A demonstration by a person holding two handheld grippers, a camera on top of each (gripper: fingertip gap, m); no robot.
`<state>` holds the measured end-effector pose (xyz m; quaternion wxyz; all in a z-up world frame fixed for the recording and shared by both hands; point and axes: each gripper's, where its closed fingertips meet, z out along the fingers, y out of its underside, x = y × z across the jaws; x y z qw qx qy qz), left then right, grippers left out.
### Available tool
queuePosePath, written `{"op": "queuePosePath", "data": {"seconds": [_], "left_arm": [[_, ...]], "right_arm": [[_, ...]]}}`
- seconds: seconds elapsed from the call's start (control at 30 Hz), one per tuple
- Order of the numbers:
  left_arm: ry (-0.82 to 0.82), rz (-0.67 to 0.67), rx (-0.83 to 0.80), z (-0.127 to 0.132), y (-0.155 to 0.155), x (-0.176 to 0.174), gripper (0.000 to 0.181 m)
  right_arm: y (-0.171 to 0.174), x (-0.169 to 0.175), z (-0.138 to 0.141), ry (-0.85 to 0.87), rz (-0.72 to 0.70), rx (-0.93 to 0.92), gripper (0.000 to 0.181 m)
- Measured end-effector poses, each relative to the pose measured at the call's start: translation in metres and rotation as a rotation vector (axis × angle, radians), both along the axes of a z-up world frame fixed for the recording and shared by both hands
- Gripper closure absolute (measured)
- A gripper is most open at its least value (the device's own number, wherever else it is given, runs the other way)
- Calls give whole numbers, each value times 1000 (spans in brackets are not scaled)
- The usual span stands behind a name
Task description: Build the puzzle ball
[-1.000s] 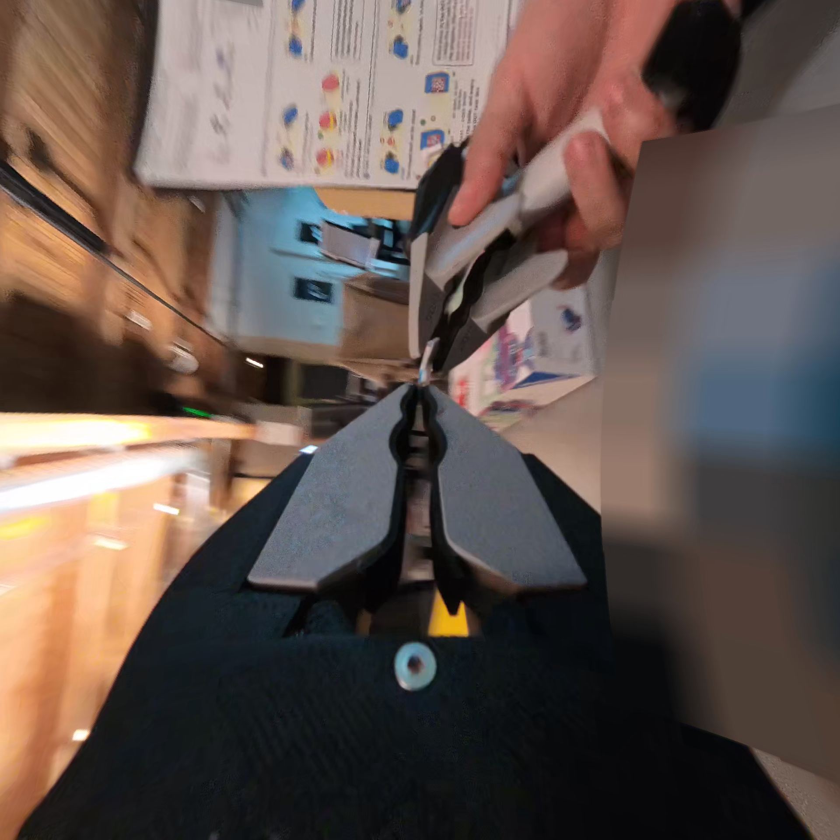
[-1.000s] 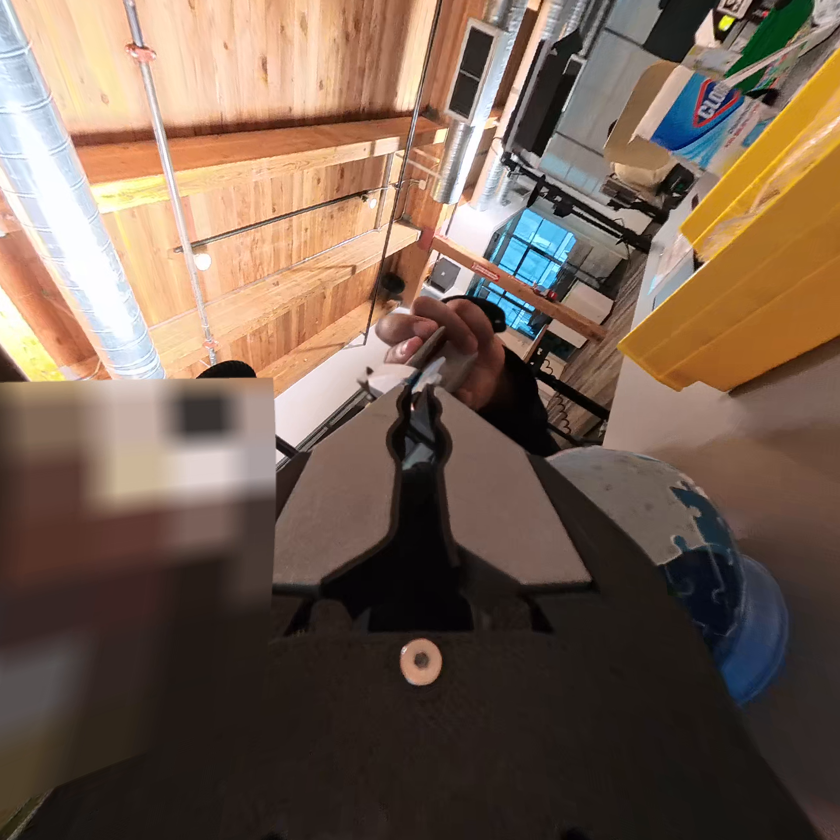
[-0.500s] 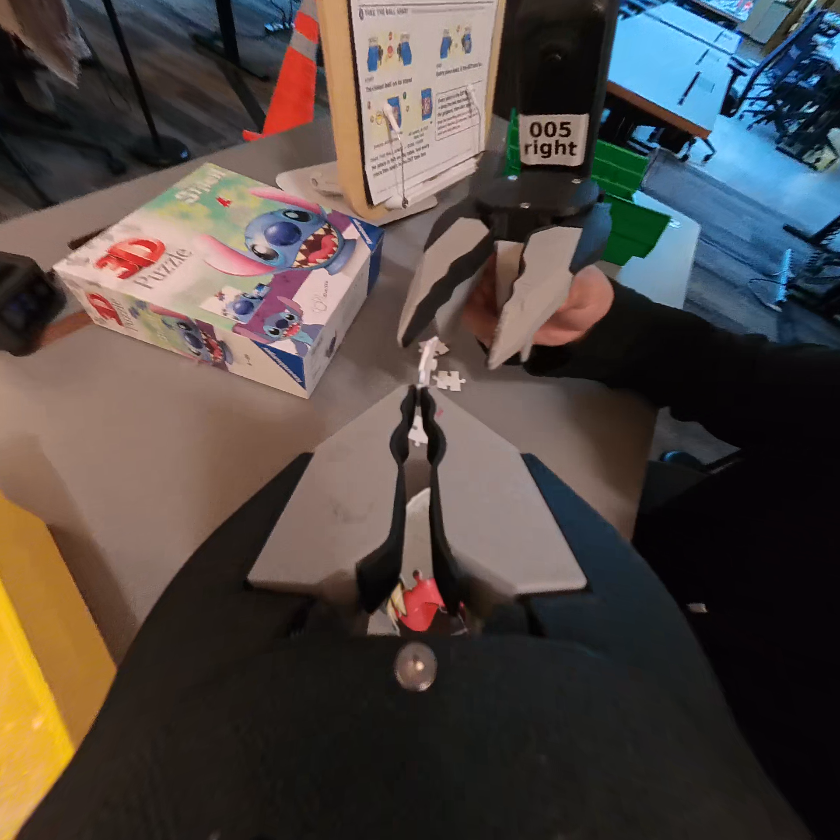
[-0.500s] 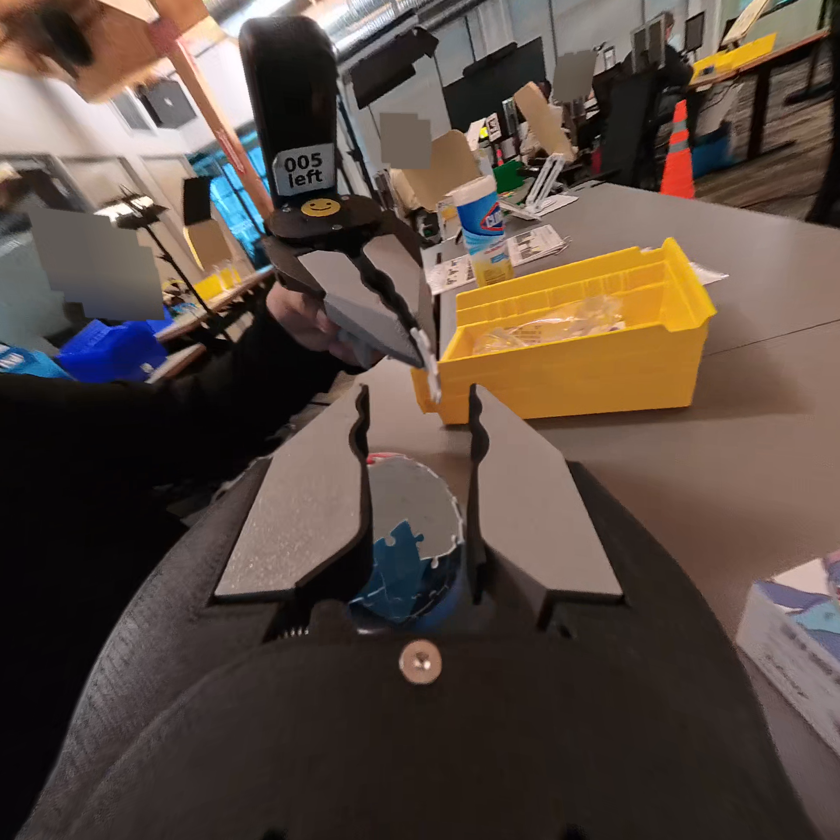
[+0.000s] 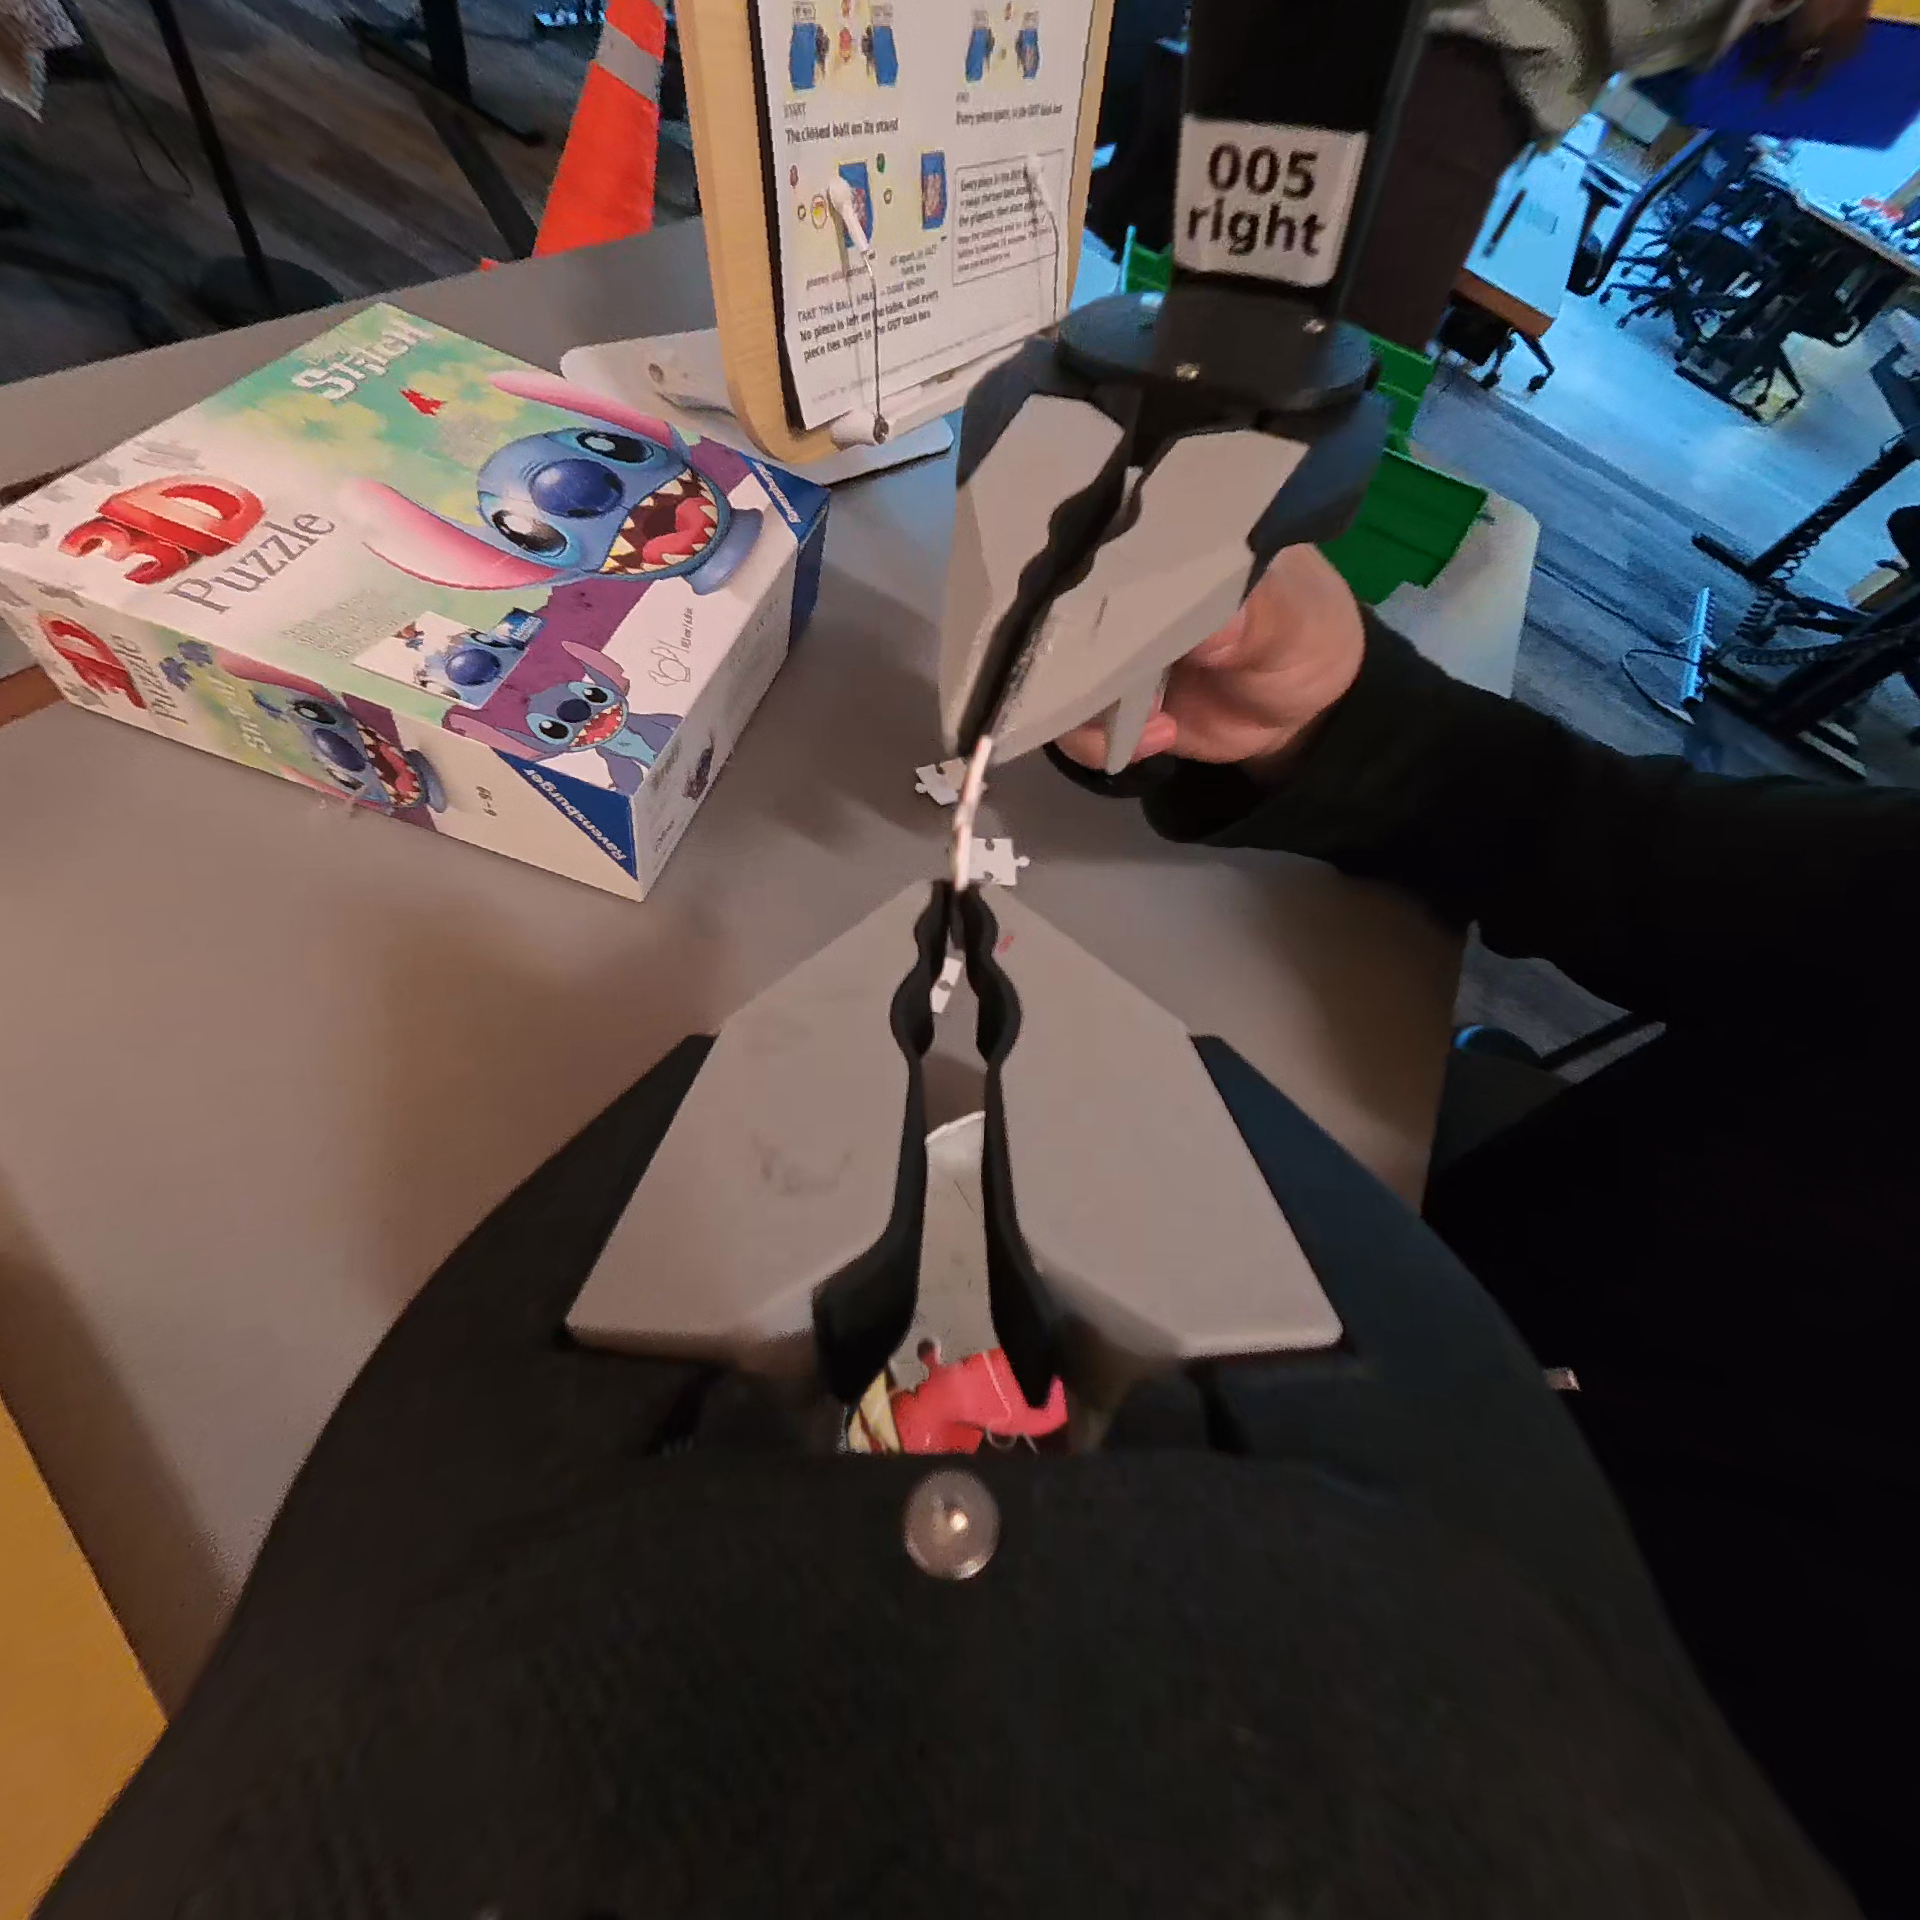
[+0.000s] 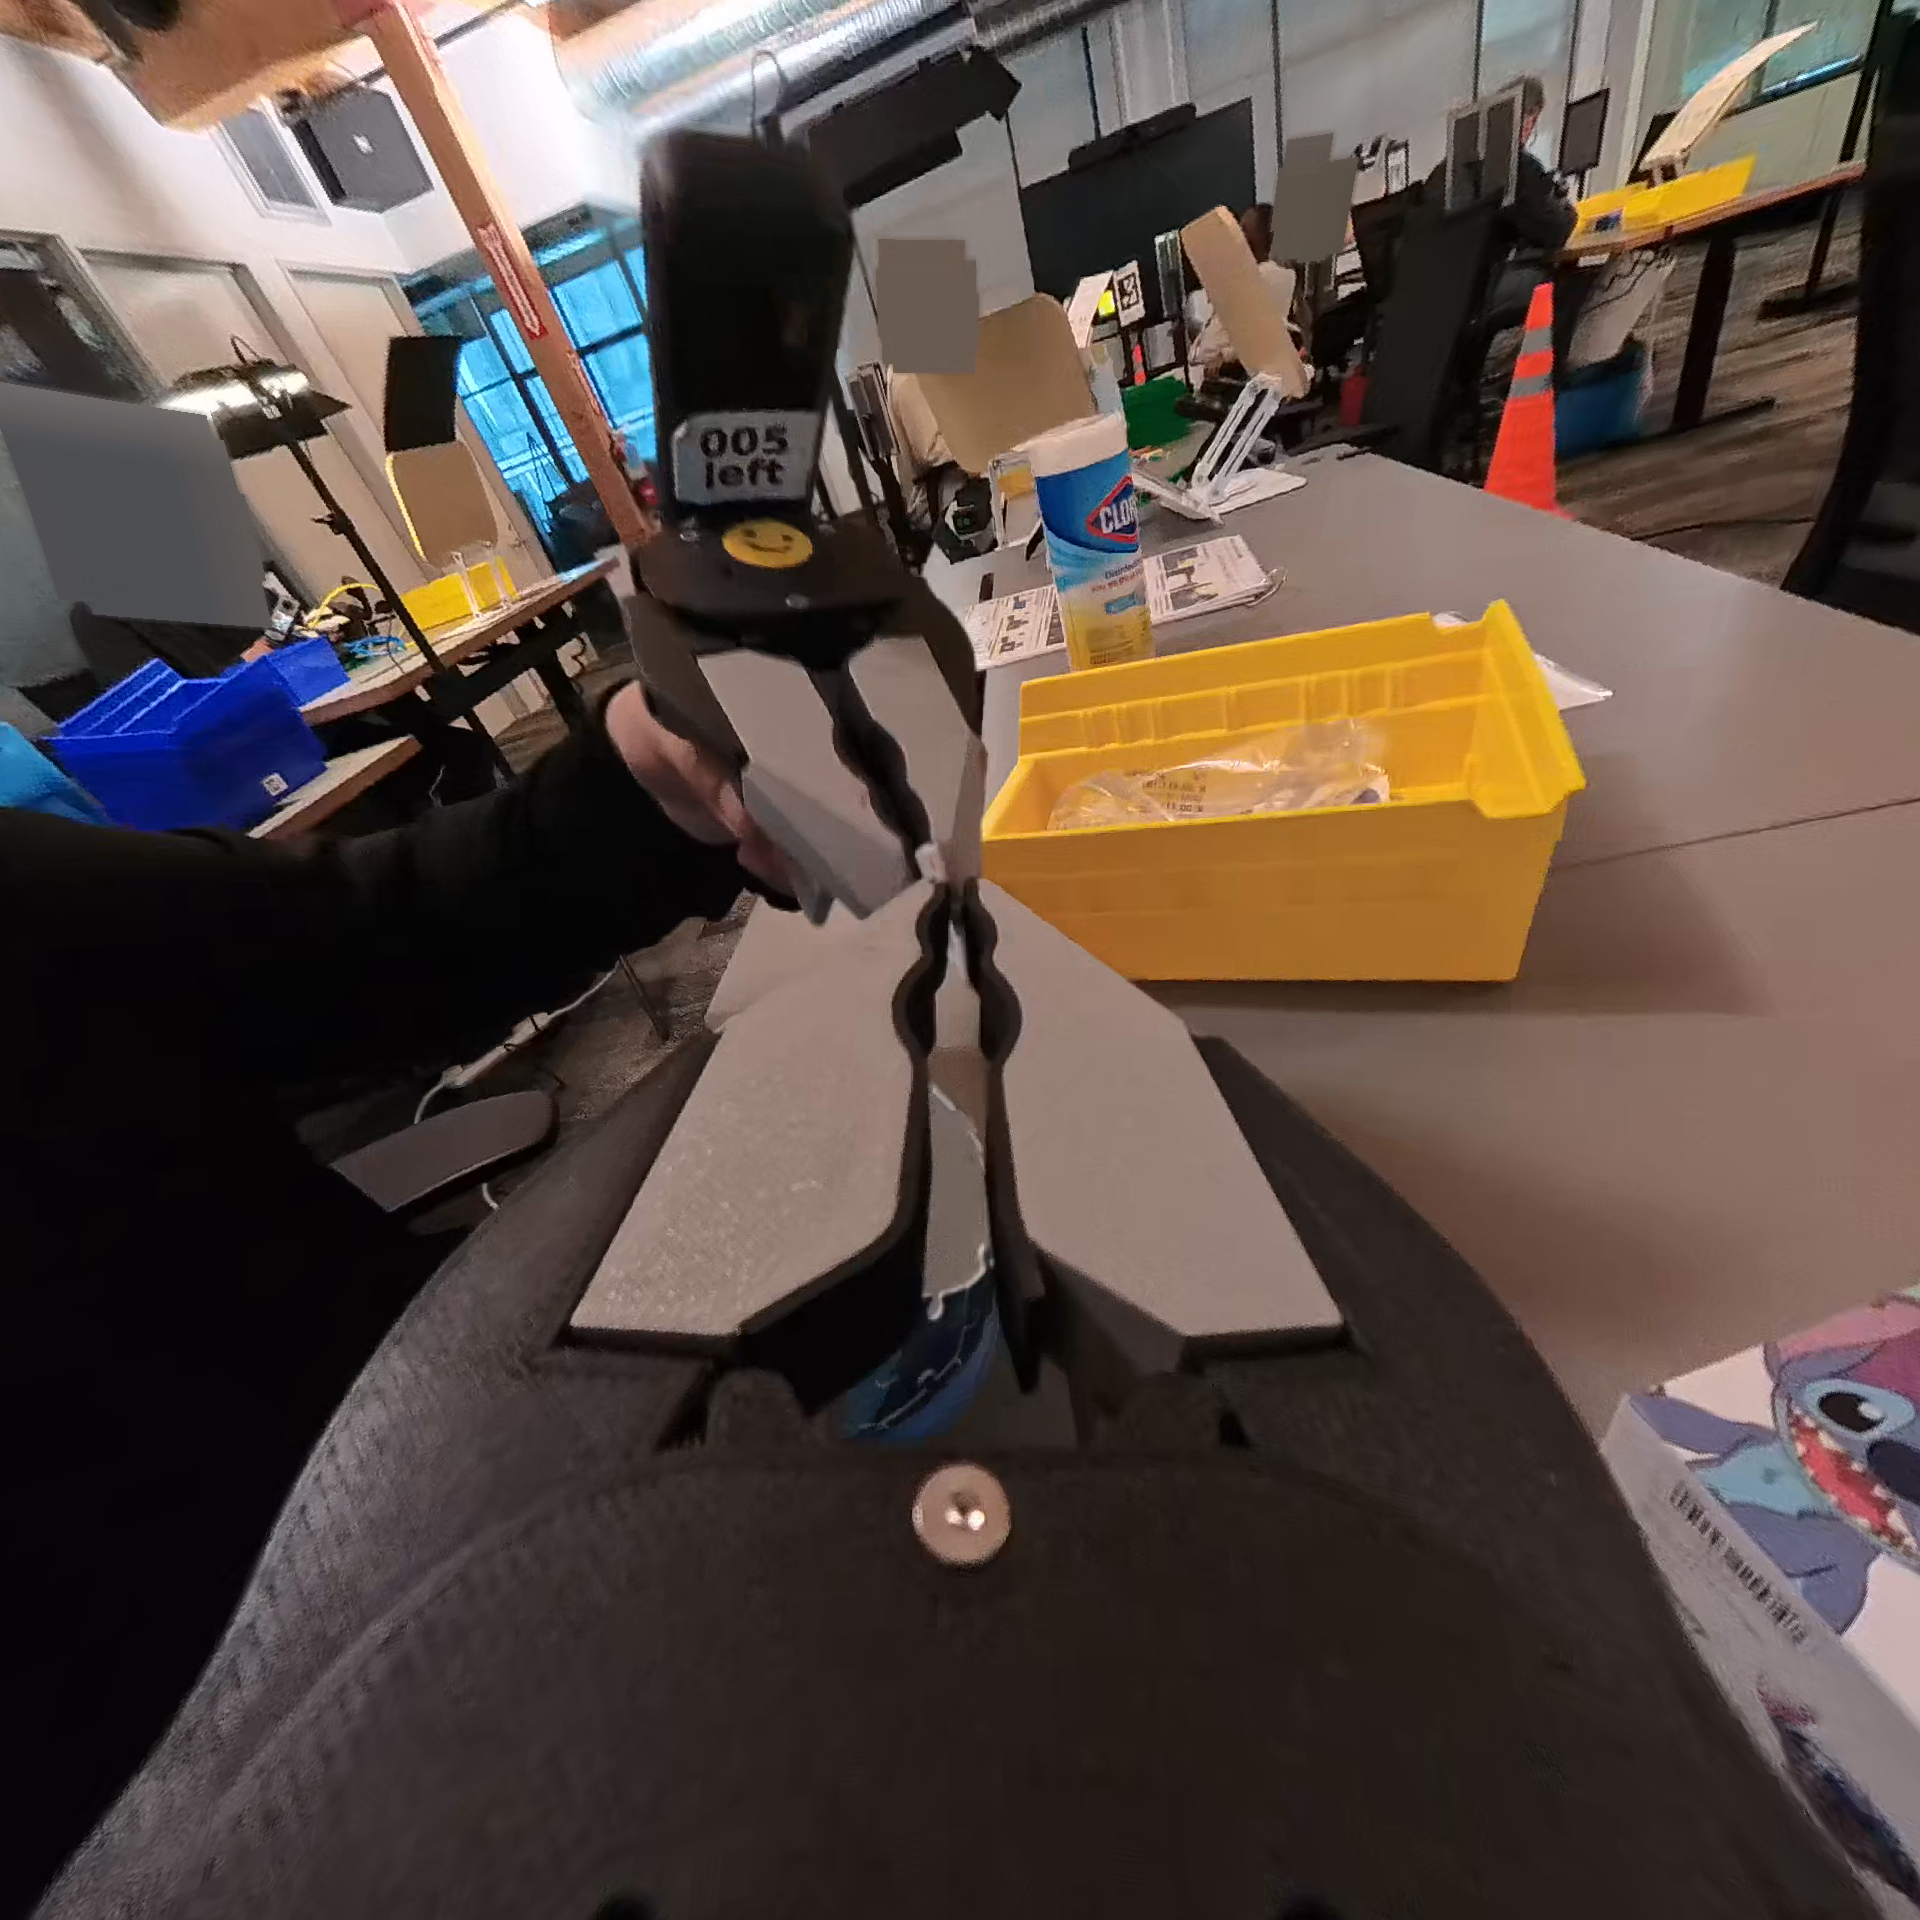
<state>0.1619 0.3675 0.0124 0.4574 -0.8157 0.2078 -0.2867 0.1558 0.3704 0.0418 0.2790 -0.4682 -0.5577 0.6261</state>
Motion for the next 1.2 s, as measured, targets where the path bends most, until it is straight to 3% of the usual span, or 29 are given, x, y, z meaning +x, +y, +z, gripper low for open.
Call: {"op": "queuePosePath", "data": {"seconds": [0.3,0.37,0.5,0.6,0.67,0.83,0.97,1.07,1.2], "left_arm": [[0,-28,43,4,3,14,181],[-61,-26,59,13,2,11,181],[-156,-6,70,23,1,3,181],[-125,-7,68,17,2,6,181],[-109,-12,62,13,2,9,181],[7,35,97,10,1,-7,171],[53,35,152,21,-1,-8,167],[93,2,149,17,-1,-2,181],[81,18,182,16,1,-2,181]], "right_arm": [[-2,-12,8,12,21,-39,181],[4,-5,15,43,23,-62,165],[4,2,18,48,93,-132,160],[-10,-3,10,27,156,-138,168],[-14,-6,3,14,155,-104,181],[-3,-5,-4,-36,69,42,181],[-6,0,-11,-102,84,161,181],[-8,1,-19,-145,77,232,181],[-3,1,-13,-127,42,195,181]]}}
